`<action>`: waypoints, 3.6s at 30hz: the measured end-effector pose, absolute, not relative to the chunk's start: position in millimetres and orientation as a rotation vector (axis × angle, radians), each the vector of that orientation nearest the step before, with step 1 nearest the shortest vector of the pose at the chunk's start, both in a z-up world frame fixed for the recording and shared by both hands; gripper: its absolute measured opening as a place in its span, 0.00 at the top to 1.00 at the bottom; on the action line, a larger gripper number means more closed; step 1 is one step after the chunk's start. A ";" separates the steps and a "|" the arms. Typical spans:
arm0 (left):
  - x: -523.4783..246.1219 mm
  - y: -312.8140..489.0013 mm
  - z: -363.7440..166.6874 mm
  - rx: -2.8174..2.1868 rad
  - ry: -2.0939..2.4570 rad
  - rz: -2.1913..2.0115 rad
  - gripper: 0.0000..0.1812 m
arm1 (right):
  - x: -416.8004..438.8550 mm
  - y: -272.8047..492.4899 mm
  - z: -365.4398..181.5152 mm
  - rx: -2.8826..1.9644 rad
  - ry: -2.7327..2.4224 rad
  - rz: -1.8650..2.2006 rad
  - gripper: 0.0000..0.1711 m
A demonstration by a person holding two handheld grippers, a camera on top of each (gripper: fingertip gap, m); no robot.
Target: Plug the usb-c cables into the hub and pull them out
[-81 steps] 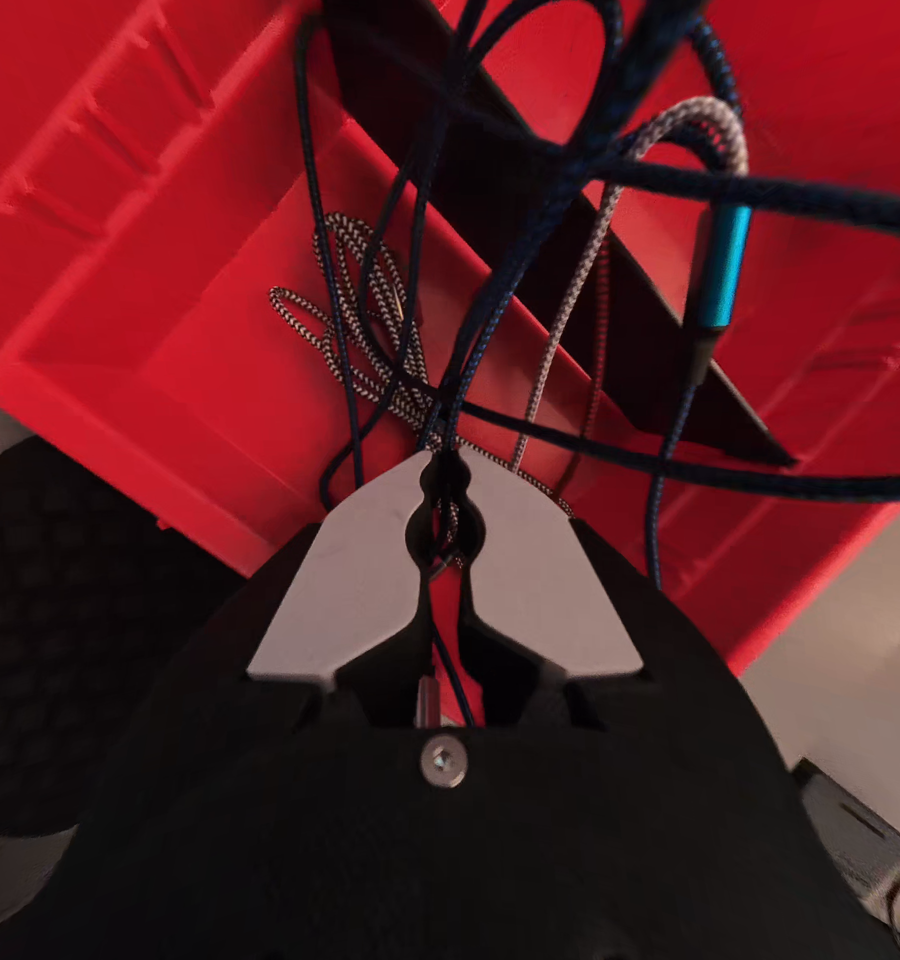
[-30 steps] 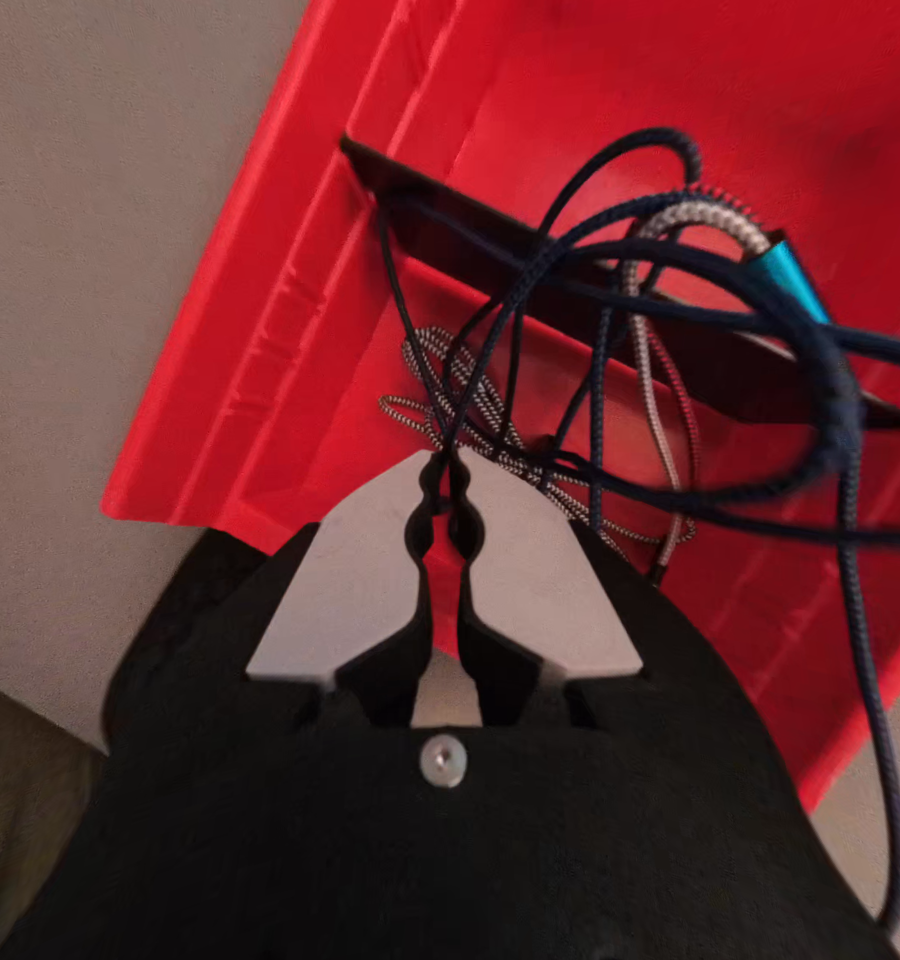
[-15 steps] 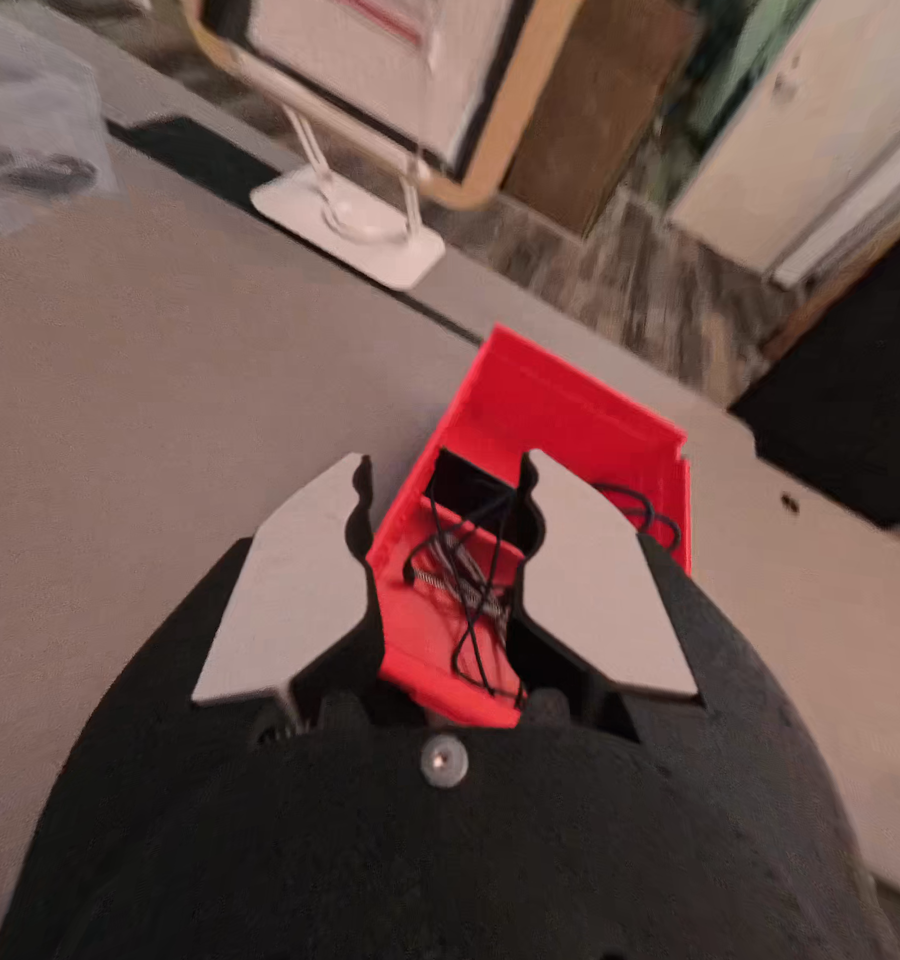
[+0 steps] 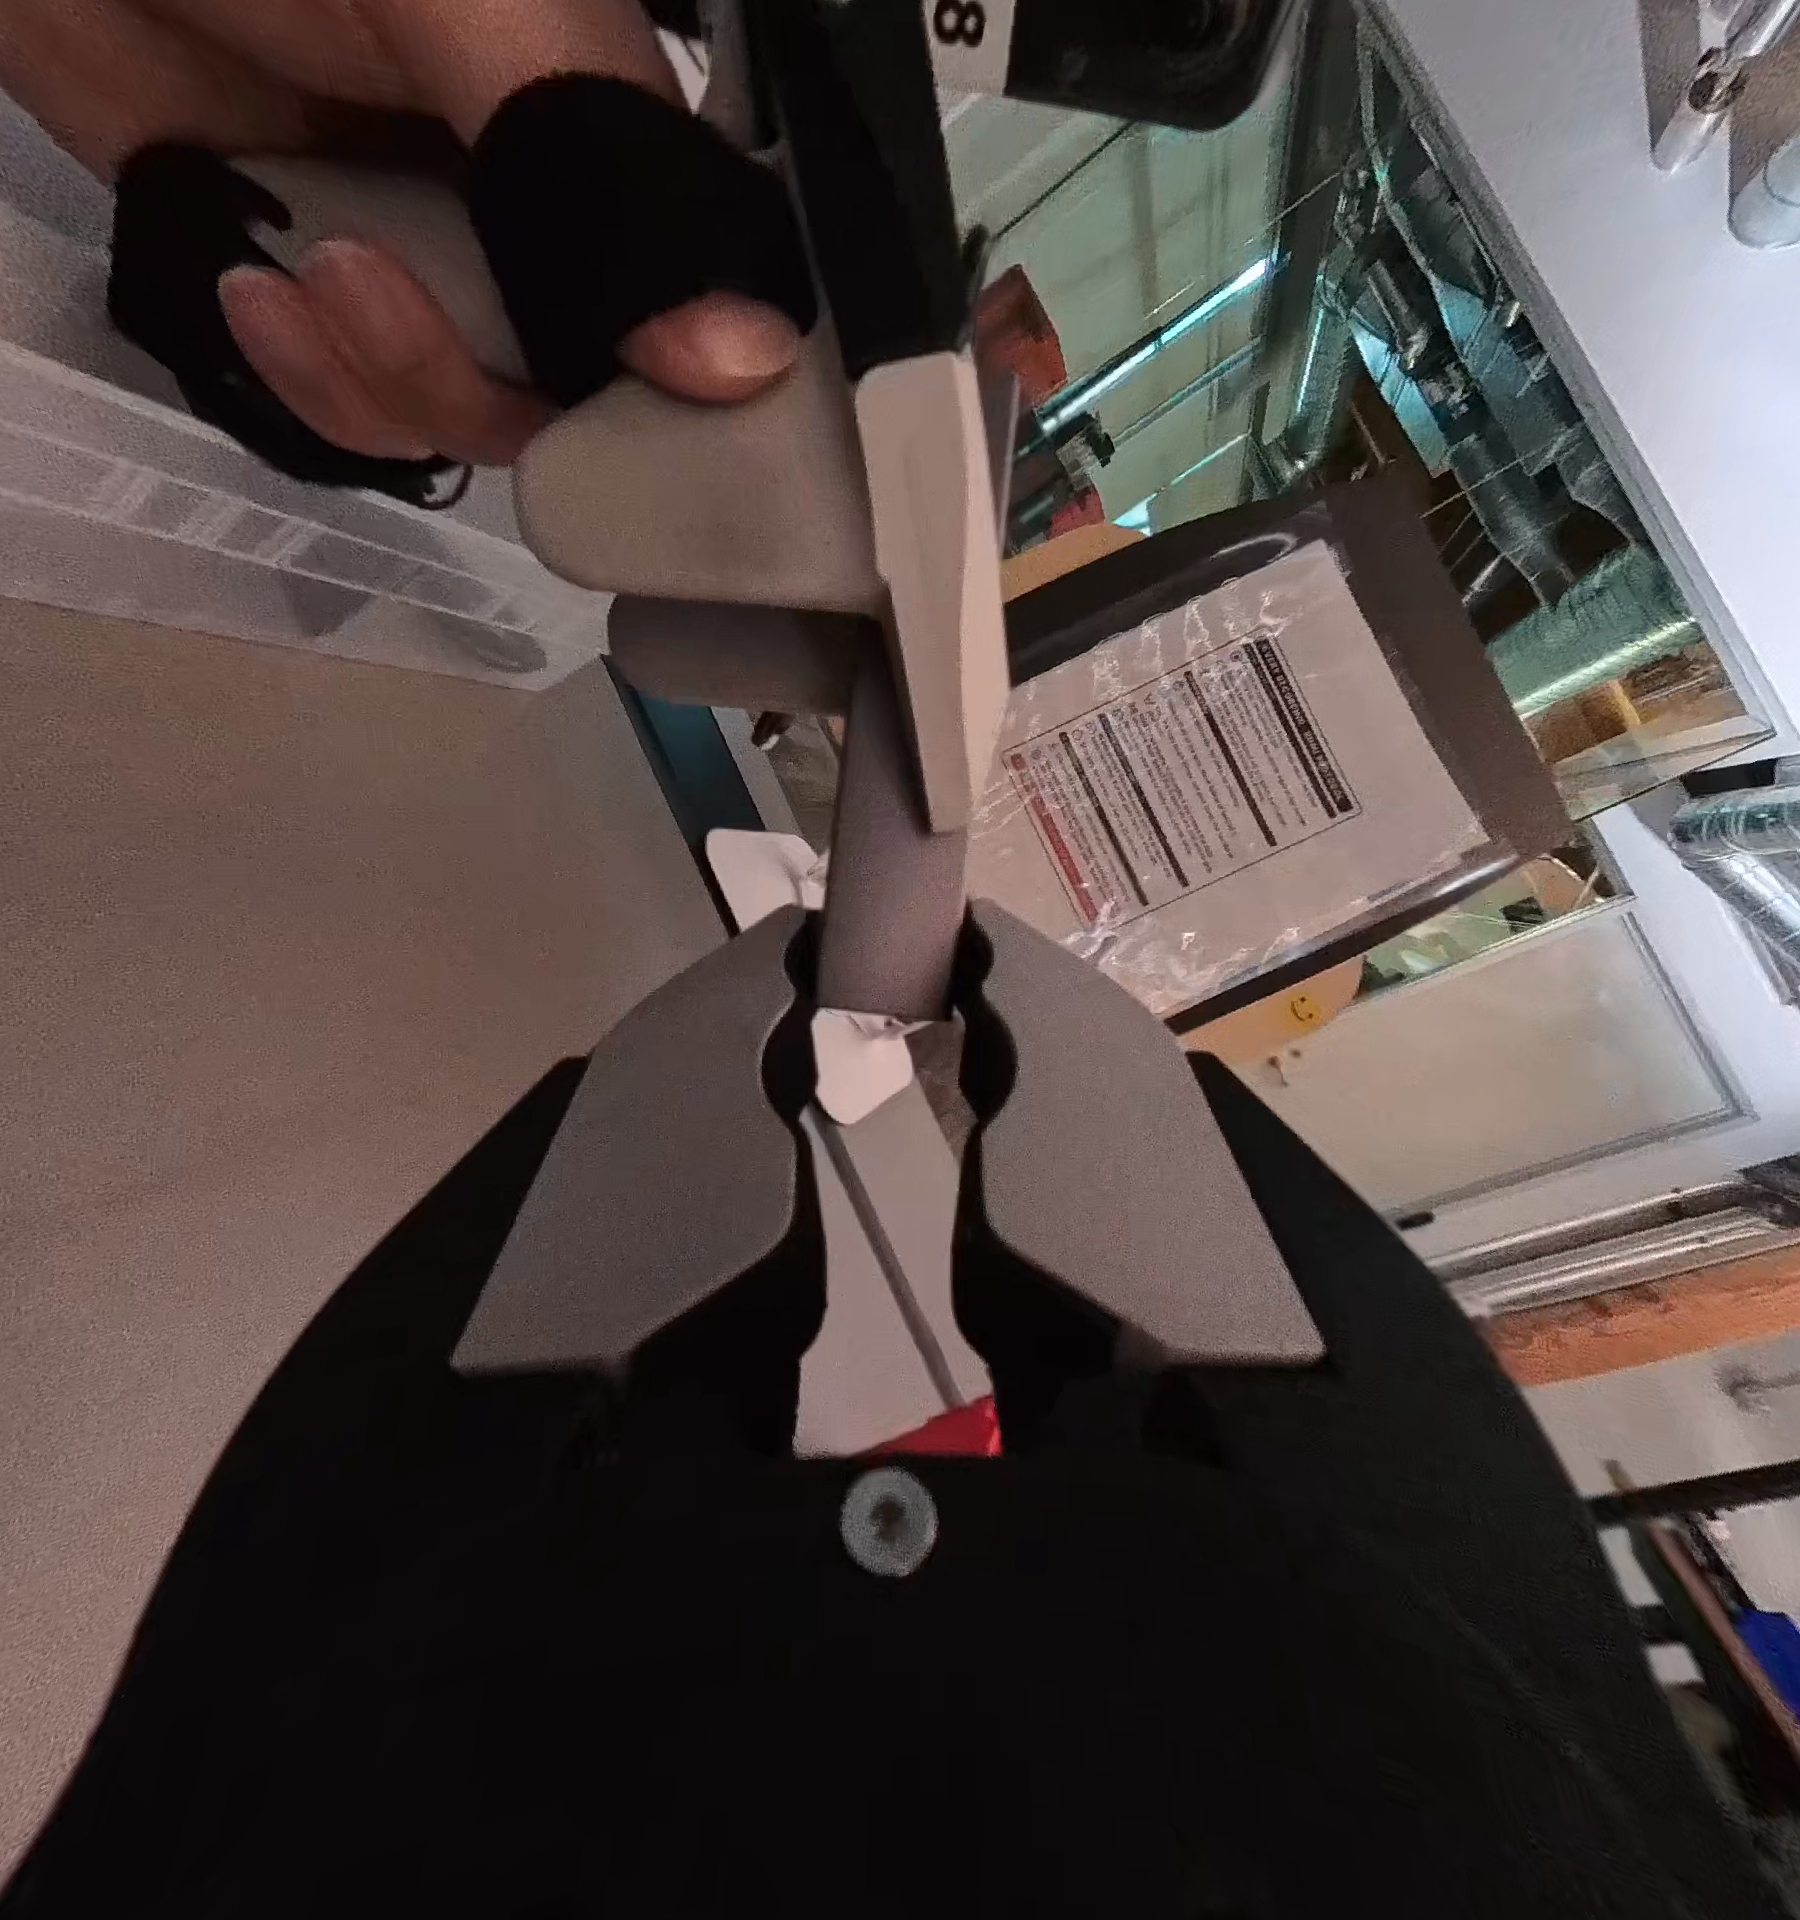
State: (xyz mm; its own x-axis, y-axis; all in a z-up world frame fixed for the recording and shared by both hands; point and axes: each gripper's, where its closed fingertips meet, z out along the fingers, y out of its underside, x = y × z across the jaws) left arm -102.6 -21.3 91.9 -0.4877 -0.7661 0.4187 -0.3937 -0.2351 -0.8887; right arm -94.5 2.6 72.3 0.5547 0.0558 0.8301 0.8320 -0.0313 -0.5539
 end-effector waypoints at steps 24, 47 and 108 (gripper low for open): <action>-102.6 -18.4 80.5 -1.443 1.802 -1.793 0.84 | 175.0 -91.9 56.5 -2.175 -0.475 -0.560 0.99; -105.4 -20.1 72.4 -1.477 1.866 -1.770 0.85 | 78.9 -12.5 -76.7 -2.245 -1.700 -0.954 0.65; -301.0 237.9 4.0 -1.924 1.511 -0.491 0.73 | 13.8 -18.2 201.1 -1.435 -0.455 -0.474 0.65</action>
